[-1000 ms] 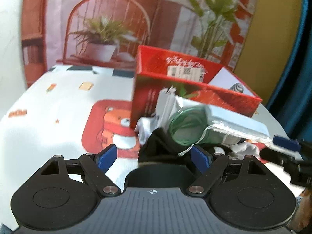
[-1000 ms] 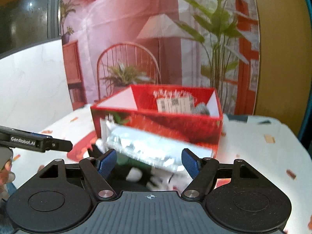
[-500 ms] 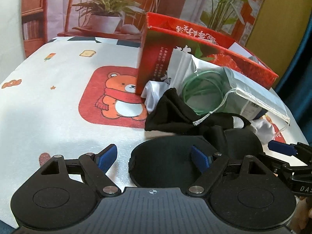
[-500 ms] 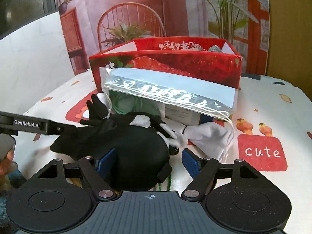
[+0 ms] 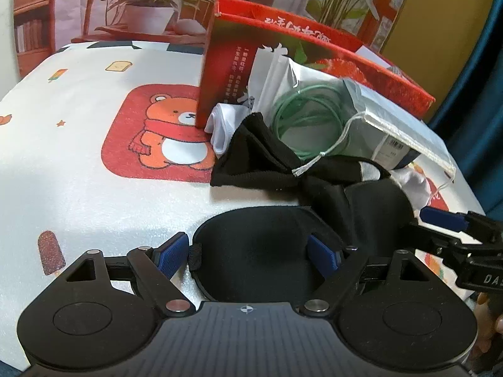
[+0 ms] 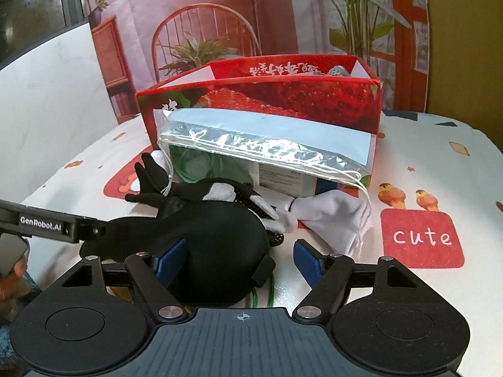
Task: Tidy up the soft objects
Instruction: 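Move both tools back down to the black padded eye mask, then close the right gripper on the eye mask while the left gripper also closes on it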
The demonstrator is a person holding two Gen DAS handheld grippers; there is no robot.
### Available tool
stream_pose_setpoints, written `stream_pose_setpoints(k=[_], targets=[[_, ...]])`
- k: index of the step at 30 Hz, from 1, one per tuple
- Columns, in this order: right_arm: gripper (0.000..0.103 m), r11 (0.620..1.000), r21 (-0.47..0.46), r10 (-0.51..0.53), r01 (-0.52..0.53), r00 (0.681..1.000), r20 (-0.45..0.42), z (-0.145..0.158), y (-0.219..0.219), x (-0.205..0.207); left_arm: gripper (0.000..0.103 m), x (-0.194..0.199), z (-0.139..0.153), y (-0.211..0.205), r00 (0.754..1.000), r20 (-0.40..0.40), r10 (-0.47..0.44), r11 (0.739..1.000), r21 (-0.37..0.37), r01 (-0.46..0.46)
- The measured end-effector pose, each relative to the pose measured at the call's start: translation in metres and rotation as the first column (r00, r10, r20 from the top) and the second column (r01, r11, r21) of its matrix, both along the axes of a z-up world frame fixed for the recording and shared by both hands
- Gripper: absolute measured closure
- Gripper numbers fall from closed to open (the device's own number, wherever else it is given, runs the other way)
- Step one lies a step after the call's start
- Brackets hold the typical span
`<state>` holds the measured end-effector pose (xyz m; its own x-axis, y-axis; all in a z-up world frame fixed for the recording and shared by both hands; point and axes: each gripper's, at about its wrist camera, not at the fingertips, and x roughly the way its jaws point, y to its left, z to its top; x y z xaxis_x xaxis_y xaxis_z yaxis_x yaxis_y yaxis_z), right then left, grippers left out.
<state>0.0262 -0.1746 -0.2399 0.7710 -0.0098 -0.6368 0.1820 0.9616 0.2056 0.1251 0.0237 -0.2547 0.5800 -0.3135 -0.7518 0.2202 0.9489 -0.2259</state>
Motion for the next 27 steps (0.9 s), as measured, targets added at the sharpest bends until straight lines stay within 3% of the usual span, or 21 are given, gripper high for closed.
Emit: stream_pose_setpoints(k=[12, 24, 27], targets=[[0.032, 0.995, 0.097, 0.008, -0.009, 1.000, 0.008, 0.0019, -0.0042, -0.0019, 0.017, 0.0017, -0.0022, -0.0031, 1.000, -0.002, -0.009, 1.000, 0.030, 0.009], [0.033, 0.990, 0.137, 0.024, -0.030, 0.999, 0.042, 0.0053, -0.0030, -0.0015, 0.014, 0.0013, -0.0037, -0.0082, 1.000, 0.006, -0.028, 0.998, 0.058, 0.028], [0.039, 0.991, 0.133, -0.006, -0.005, 0.997, 0.076, 0.0102, -0.0069, -0.0050, 0.014, 0.0013, -0.0039, -0.0088, 1.000, 0.007, -0.030, 0.998, 0.062, 0.030]])
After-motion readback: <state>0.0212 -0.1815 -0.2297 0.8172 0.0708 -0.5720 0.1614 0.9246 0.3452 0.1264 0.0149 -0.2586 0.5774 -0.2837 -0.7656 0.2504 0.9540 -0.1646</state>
